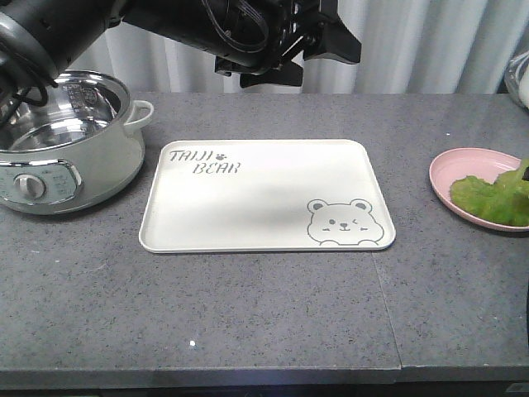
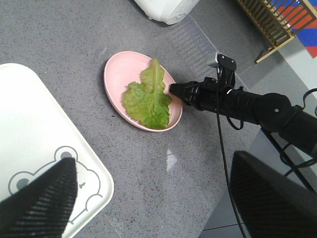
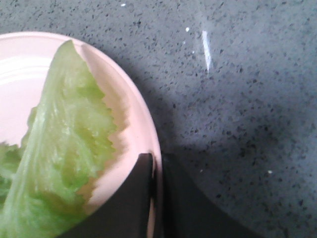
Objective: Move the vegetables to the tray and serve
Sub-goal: 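Lift the pink plate with the right gripper and place it on the tray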
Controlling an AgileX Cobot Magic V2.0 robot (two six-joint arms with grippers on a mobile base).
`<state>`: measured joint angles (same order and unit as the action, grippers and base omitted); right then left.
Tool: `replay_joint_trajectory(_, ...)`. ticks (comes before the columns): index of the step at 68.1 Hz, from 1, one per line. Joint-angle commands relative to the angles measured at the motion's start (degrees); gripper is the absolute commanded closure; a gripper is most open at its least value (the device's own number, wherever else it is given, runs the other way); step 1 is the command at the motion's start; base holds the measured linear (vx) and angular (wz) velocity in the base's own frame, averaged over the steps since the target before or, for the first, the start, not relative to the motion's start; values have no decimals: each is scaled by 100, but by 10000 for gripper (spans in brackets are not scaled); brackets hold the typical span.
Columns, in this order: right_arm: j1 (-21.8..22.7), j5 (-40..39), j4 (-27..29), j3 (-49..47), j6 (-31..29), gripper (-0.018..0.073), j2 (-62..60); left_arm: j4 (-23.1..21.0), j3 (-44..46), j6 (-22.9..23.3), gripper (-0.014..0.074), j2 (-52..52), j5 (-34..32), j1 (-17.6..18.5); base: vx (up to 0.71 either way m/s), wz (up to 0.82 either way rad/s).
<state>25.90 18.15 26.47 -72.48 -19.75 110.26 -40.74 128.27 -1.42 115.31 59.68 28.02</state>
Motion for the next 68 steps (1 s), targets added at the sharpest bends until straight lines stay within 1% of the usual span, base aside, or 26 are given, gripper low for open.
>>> replay_joint_trajectory(1, 15, -16, 52, -90, -87, 568, -479, -294, 157, 28, 4, -317, -268, 20, 0, 0)
replay_joint_trajectory(17, 15, 325, 365, -90, -118, 567, -1179, -294, 157, 28, 4, -317, -268, 20, 0, 0)
replay_joint_trajectory(25, 15, 574, 628, -90, -161, 566, -1493, -294, 157, 28, 4, -317, -268, 20, 0, 0)
replay_joint_trajectory(29, 15, 743, 787, -90, -217, 565, -1602, -294, 157, 29, 4, -317, -273, 20, 0, 0)
replay_joint_trajectory(33, 11, 944, 1069, -90, -370, 564, -1696, -294, 157, 29, 4, -317, -273, 20, 0, 0)
replay_joint_trajectory(39, -119, 1137, 1422, -90, -653, 563, -1767, -294, 157, 29, 4, -317, -273, 20, 0, 0)
replay_joint_trajectory(43, -309, 1188, 1551, -90, -734, 564, -1768, -294, 157, 29, 4, -317, -273, 20, 0, 0)
replay_joint_trajectory(51, -951, 1121, 1558, -90, -849, 564, -1768, -294, 157, 29, 4, -317, -273, 20, 0, 0)
replay_joint_trajectory(62, -2005, 628, 1609, -90, -760, 564, -1689, -294, 157, 29, 4, -317, -290, 20, 0, 0)
replay_joint_trajectory(68, -2475, 343, 1609, -90, -624, 564, -1544, -294, 157, 29, 4, -317, -290, 20, 0, 0)
